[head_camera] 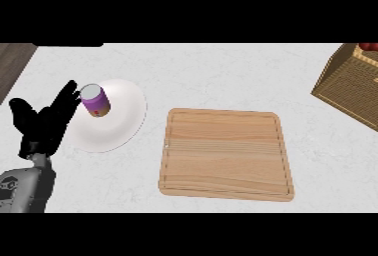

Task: Pick the bell pepper from the cutting board and place it in the basket

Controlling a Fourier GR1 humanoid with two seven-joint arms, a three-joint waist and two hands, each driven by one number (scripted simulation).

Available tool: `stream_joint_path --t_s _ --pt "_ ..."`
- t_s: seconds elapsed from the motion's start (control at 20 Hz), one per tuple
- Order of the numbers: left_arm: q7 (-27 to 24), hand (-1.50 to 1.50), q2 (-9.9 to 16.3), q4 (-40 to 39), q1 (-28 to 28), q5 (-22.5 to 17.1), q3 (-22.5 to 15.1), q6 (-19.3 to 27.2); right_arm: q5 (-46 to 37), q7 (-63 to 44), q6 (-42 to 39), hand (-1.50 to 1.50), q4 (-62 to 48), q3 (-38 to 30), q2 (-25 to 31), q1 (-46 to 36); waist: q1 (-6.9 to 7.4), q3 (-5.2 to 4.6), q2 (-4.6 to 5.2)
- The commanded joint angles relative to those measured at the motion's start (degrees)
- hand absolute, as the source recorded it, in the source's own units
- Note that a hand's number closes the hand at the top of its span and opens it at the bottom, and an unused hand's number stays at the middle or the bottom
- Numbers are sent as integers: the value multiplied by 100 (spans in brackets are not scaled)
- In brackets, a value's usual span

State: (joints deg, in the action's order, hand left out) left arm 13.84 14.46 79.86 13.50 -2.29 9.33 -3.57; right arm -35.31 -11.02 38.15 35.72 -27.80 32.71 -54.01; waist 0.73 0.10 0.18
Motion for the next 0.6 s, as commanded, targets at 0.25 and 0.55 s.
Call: stream_joint_path --t_s 0.25,0.55 --pt "-160 0 -83 -8 -331 9 50 38 1666 366 -438 -150 1354 -1223 324 1083 -220 -10 -67" --pt "-30 0 120 138 -317 -121 205 -114 2450 45 -1897 -150 2246 -1646 793 2486 -219 -12 -58"
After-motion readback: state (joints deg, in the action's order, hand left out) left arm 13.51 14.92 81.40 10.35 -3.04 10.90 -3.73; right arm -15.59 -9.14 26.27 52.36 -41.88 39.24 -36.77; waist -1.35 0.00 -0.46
